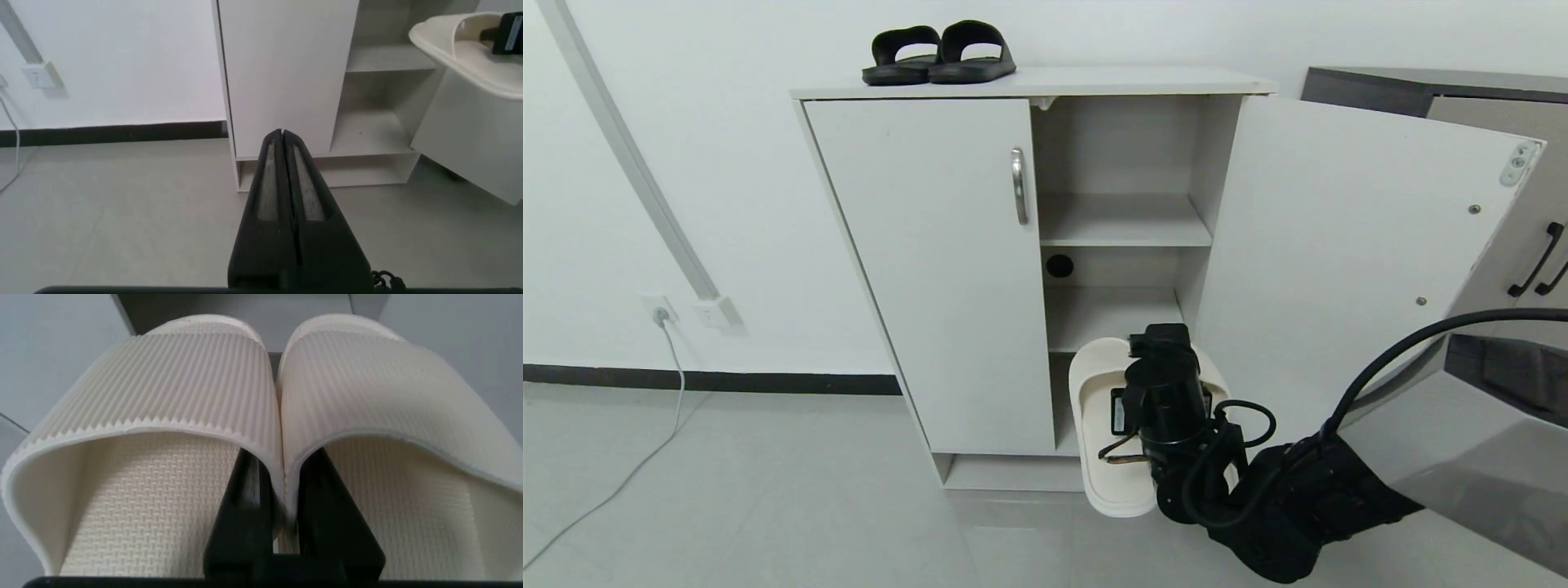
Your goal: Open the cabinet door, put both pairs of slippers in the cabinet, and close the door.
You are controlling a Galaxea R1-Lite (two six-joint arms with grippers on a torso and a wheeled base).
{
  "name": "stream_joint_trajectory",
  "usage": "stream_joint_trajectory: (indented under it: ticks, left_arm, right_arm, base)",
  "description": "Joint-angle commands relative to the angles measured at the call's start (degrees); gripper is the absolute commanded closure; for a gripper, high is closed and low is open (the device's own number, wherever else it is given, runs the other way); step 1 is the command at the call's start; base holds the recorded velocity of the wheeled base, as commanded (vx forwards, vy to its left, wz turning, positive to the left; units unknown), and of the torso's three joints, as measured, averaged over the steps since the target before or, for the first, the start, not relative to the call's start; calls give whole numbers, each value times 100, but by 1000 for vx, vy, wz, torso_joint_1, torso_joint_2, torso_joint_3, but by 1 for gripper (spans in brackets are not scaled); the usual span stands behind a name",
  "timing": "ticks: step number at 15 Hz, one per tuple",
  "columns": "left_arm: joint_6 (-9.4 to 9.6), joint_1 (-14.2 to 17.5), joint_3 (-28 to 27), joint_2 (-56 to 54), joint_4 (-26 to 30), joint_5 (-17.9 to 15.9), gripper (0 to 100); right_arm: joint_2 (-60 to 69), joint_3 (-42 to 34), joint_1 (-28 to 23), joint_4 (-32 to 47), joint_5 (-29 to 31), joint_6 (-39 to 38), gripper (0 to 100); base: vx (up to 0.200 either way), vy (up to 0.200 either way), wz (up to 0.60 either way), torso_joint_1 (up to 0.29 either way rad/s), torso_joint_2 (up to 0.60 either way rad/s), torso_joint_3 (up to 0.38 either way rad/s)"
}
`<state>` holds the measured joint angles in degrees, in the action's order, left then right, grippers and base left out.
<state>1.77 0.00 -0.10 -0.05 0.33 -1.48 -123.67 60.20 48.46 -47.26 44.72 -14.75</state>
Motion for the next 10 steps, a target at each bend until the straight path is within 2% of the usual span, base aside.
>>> stream_joint_trajectory:
  ticks: [1,6,10]
  left_arm:
    - [-1,0,1,14,2,-2,100]
    - [8,0,1,14,2,-2,100]
    - [8,0,1,14,2,-2,100]
  right_arm:
    - [-104,-17,-3,-81,-15,60,100]
    - [-139,10,-3,-99,-24,69,100]
    - [-148,344,-3,-99,-112,341,100]
  base:
    - [0,0,0,0,0,0]
    - [0,0,0,3,-1,-171]
    - [0,0,0,2,2,-198]
